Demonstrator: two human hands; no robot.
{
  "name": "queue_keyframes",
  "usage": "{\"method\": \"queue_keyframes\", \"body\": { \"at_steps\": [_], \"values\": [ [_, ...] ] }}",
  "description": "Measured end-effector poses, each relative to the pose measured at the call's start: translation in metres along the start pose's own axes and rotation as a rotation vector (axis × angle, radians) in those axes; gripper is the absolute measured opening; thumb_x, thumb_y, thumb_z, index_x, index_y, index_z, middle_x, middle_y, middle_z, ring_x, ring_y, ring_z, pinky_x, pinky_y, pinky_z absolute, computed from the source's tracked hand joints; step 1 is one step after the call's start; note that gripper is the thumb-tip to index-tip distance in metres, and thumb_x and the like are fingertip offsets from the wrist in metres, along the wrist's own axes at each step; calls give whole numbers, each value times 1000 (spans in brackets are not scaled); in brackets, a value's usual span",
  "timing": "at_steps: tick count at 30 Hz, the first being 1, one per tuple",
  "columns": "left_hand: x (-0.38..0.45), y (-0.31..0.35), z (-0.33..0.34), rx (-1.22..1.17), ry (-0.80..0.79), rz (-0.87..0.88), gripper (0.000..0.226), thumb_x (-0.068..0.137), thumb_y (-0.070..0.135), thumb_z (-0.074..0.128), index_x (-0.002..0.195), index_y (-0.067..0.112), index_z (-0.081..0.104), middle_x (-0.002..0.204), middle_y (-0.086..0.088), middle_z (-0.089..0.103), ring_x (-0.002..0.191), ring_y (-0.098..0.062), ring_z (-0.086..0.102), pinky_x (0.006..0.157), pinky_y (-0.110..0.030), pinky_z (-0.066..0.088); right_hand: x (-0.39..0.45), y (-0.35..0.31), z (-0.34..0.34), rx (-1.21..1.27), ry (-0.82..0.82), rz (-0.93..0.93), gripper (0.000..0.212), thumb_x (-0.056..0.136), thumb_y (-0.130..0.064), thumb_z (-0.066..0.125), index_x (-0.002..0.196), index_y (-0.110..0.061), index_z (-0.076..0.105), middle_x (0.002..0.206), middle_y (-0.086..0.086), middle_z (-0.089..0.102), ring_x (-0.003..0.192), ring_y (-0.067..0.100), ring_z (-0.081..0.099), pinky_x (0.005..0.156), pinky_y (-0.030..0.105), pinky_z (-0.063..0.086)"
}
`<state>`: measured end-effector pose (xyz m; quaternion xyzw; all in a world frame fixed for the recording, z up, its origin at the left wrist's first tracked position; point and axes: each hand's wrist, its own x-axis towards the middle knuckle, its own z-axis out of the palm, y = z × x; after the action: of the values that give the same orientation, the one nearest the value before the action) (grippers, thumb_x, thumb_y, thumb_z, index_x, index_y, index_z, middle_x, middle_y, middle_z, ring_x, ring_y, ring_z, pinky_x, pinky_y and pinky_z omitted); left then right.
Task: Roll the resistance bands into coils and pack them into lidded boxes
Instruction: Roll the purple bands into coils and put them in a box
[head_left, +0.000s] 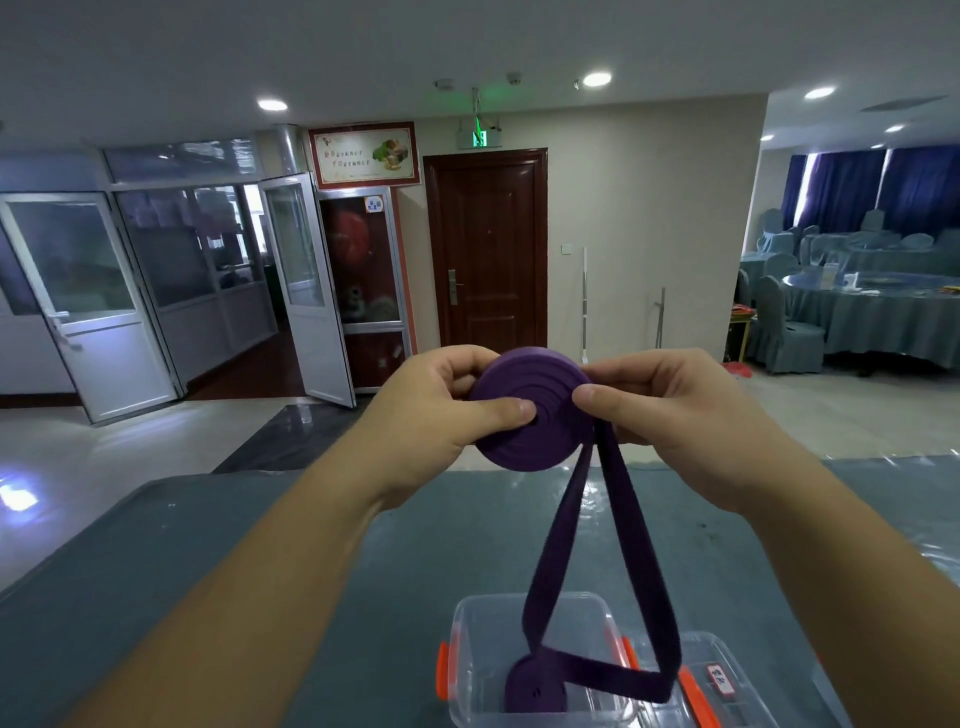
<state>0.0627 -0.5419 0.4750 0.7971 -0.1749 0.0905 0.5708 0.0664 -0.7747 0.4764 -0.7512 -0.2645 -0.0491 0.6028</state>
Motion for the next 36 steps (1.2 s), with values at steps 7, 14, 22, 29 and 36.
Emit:
{"method": "queue_keyframes", "body": {
  "at_steps": [7, 14, 22, 29, 36],
  "values": [
    [-1, 4, -3, 79, -82, 8, 37, 80, 19, 88, 113, 28, 76, 107, 0, 79, 101, -23, 76, 89, -44, 64, -2, -4, 2, -3, -11, -26, 18, 86, -20, 74, 103, -26, 79, 95, -2, 83, 91, 14, 79, 83, 23, 62],
    [-1, -1, 0, -27, -52, -2, 33, 84, 14, 84, 114, 22, 75, 107, -5, 80, 101, -25, 77, 92, -46, 62, -5, -6, -1, 24, -39, -9, 19, 88, -13, 72, 101, -24, 80, 94, 0, 83, 89, 15, 79, 75, 16, 59],
    [0, -1, 2, -119, -25, -11, 40, 79, 22, 83, 118, 19, 76, 109, -6, 80, 103, -25, 77, 93, -45, 62, -3, -3, 1, 66, 18, -5, 23, 84, -24, 73, 106, -22, 79, 96, 1, 83, 89, 14, 79, 76, 20, 61],
    [-1, -3, 2, -60, -78, -45, 37, 87, 11, 80, 122, 19, 71, 110, -7, 78, 103, -27, 76, 88, -44, 64, -3, -3, 1, 45, 23, 7, 21, 84, -17, 75, 104, -20, 79, 93, 2, 83, 87, 15, 79, 76, 21, 62],
    [-2, -6, 8, -143, 8, -38, 40, 80, 16, 84, 118, 19, 73, 109, -8, 79, 104, -27, 76, 95, -53, 61, -6, -6, -5, 23, -9, 36, 20, 88, -9, 73, 101, -23, 79, 92, 1, 83, 84, 14, 79, 74, 17, 60]
  ]
}}
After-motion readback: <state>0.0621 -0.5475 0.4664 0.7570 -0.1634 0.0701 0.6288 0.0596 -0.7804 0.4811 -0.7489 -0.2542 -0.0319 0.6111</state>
